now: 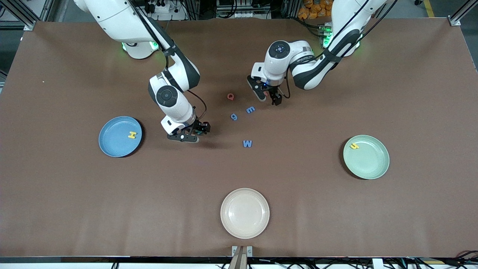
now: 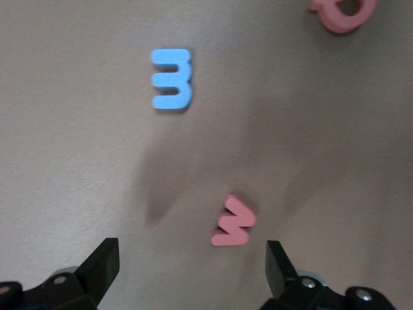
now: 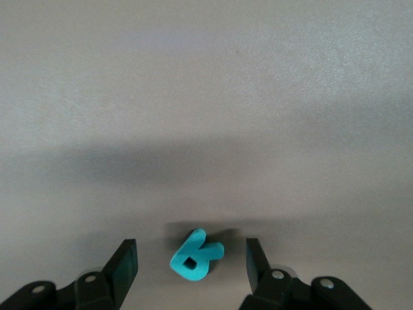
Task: Sort uppercase to blue plate, lowercase to green plate
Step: 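Grasp the pink w with the left gripper while the right gripper grasps teal R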
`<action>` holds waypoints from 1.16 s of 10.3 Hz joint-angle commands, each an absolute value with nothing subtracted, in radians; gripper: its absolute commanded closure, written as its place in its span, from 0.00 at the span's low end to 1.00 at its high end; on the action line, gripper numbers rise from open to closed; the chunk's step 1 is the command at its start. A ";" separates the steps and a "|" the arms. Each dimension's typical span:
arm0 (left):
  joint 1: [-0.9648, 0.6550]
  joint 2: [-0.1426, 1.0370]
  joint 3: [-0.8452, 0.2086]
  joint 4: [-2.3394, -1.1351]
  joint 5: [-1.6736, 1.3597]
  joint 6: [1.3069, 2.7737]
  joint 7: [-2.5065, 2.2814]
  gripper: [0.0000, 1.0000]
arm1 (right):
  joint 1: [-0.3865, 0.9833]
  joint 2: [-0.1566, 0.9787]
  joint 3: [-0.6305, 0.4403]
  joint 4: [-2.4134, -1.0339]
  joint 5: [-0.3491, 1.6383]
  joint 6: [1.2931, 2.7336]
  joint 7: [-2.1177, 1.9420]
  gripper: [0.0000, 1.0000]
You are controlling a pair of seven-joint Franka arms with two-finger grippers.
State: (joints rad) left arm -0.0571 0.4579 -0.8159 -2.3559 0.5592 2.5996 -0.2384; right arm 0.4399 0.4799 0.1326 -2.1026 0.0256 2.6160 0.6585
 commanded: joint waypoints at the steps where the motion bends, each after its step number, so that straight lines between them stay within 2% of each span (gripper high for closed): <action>1: -0.078 0.439 -0.833 -2.375 0.594 2.614 -0.279 0.00 | 0.440 0.492 0.135 -2.141 -0.008 2.697 0.683 0.28; 4: -0.094 0.465 -0.833 -2.373 0.664 2.614 -0.279 0.00 | 0.439 0.494 0.137 -2.141 -0.009 2.694 0.683 0.35; 6: -0.094 0.485 -0.833 -2.372 0.721 2.614 -0.279 0.05 | 0.440 0.497 0.137 -2.140 -0.009 2.688 0.680 0.43; 8: -0.095 0.503 -0.833 -2.370 0.742 2.614 -0.281 0.10 | 0.440 0.503 0.137 -2.140 -0.009 2.686 0.677 0.45; 11: -0.106 0.524 -0.831 -2.364 0.768 2.614 -0.279 0.12 | 0.440 0.509 0.135 -2.141 -0.023 2.686 0.676 0.47; 12: -0.112 0.531 -0.830 -2.362 0.799 2.614 -0.279 0.18 | 0.440 0.509 0.135 -2.141 -0.032 2.686 0.678 0.50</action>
State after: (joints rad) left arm -0.1042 0.5134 -0.8302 -2.3669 0.7407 2.6000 -0.2500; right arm 0.4398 0.4983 0.1314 -2.1339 -0.0072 2.6759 0.6585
